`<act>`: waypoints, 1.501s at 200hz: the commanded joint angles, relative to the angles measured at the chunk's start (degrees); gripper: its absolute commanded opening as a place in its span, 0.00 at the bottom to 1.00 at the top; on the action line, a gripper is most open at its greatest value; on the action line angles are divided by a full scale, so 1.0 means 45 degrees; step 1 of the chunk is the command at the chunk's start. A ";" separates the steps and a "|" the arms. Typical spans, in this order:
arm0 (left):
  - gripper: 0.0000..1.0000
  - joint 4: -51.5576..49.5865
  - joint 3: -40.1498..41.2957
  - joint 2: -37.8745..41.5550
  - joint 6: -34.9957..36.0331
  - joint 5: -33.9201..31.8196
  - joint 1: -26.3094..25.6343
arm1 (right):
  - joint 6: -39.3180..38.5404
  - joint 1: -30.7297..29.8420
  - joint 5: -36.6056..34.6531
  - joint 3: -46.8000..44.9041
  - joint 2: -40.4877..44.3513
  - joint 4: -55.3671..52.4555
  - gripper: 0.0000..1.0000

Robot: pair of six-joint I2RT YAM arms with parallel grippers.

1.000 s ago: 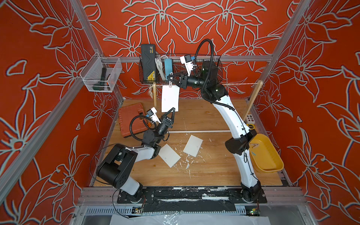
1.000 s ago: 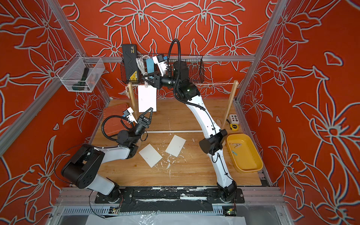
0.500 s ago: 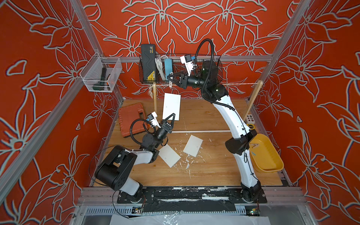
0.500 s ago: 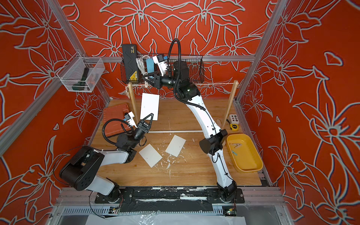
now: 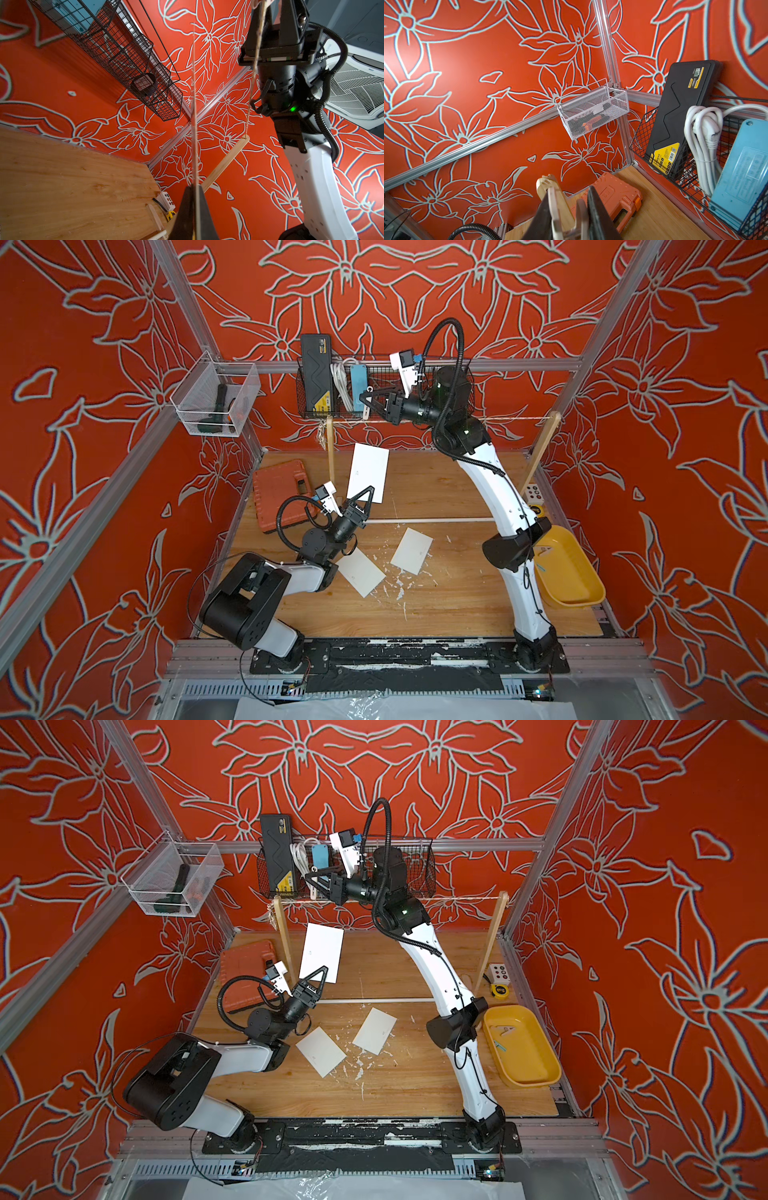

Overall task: Remove the postcards from the strings
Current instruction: Remove the clamp from the clothesline, then place the postcard at the center of the board.

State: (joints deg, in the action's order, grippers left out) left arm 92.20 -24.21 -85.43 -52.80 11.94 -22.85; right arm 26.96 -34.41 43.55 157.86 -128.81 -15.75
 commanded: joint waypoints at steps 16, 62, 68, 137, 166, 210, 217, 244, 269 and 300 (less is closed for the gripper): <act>0.00 0.0816 0.0137 0.0527 -0.0143 0.0448 0.0059 | 0.0027 0.0012 -0.0227 -0.0039 0.0643 0.0401 0.27; 0.00 -0.0270 0.0296 0.0965 0.0002 0.0695 -0.0145 | -0.0555 0.0173 -0.0492 -0.0523 0.1460 0.0032 0.27; 0.00 -0.0354 0.0330 0.1012 0.0059 0.0697 -0.0170 | -0.0605 0.0186 -0.0519 -0.0681 0.1592 0.0056 0.27; 0.00 -0.1671 0.0415 0.1389 0.0201 0.1044 -0.0709 | -0.1407 0.0294 -0.0323 -0.2031 0.2967 -0.0608 0.27; 0.00 -0.2411 0.0455 0.1572 0.0390 0.1185 -0.1173 | -0.1724 0.0290 -0.0015 -0.3467 0.4103 -0.0597 0.27; 0.00 -0.2801 0.0652 0.1160 0.0482 0.1098 -0.2342 | -0.2284 0.0303 -0.0205 -0.6896 0.6560 -0.0018 0.28; 0.00 -0.2776 0.0682 0.1016 0.0454 0.1084 -0.2550 | -0.2389 0.0303 -0.0289 -0.7361 0.6928 -0.0068 0.28; 0.00 -0.2462 0.0654 0.0146 0.0235 0.1061 -0.3455 | -0.2857 0.0368 -0.0827 -0.9602 0.8595 -0.0055 0.28; 0.00 -0.2183 0.0507 -0.0842 0.0041 0.1003 -0.4321 | -0.3190 0.0559 -0.1664 -1.1969 1.0250 0.0129 0.28; 0.00 -0.1377 -0.0025 -0.2496 -0.0562 0.1110 -0.5040 | -0.3116 0.0918 -0.2278 -1.4410 1.1857 0.0438 0.28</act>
State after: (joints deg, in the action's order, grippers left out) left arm 80.84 -22.02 -92.14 -52.73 16.19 -43.68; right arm 14.39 -31.35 37.01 98.65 -79.42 -16.05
